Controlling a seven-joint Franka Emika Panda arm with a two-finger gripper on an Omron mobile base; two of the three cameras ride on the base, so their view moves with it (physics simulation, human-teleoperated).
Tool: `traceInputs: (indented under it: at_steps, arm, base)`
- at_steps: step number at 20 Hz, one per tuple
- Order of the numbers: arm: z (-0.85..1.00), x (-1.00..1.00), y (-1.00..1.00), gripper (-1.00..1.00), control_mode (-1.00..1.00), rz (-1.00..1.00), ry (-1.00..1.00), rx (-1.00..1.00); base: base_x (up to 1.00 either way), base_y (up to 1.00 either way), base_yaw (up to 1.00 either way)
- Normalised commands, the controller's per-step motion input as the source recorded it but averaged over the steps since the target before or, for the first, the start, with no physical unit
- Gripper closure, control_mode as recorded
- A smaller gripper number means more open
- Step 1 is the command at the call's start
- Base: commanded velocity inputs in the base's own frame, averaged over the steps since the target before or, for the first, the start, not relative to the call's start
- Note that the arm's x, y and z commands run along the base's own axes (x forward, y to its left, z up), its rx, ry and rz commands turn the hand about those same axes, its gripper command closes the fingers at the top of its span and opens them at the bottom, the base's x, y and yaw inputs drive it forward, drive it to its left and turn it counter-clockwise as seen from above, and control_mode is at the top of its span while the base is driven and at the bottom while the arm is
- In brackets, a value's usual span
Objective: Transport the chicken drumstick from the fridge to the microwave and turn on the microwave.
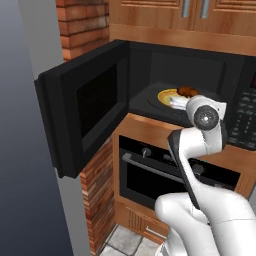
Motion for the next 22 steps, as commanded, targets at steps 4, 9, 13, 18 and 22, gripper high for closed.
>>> traceInputs:
  at_steps: [4, 9, 13, 18, 22]
  arm:
    - [0.00, 0.69, -0.04, 1.00, -1.00, -0.01, 0.00, 0.00]
    - [0.00, 0.45, -0.26, 1.00, -1.00, -0.01, 0.08, 0.04]
    - [-0.02, 0.41, -0.31, 1.00, -1.00, 0.00, 0.11, 0.04]
    - [-0.12, 0.52, -0.12, 1.00, -1.00, 0.00, 0.00, 0.00]
    - [-0.33, 0.41, -0.02, 1.00, -1.00, 0.00, 0.00, 0.00]
  base:
    - [0.00, 0.00, 0.00]
    - [0.00, 0.00, 0.00]
    - [0.00, 0.00, 0.00]
    - [0.00, 0.00, 0.00]
    - [0.00, 0.00, 0.00]
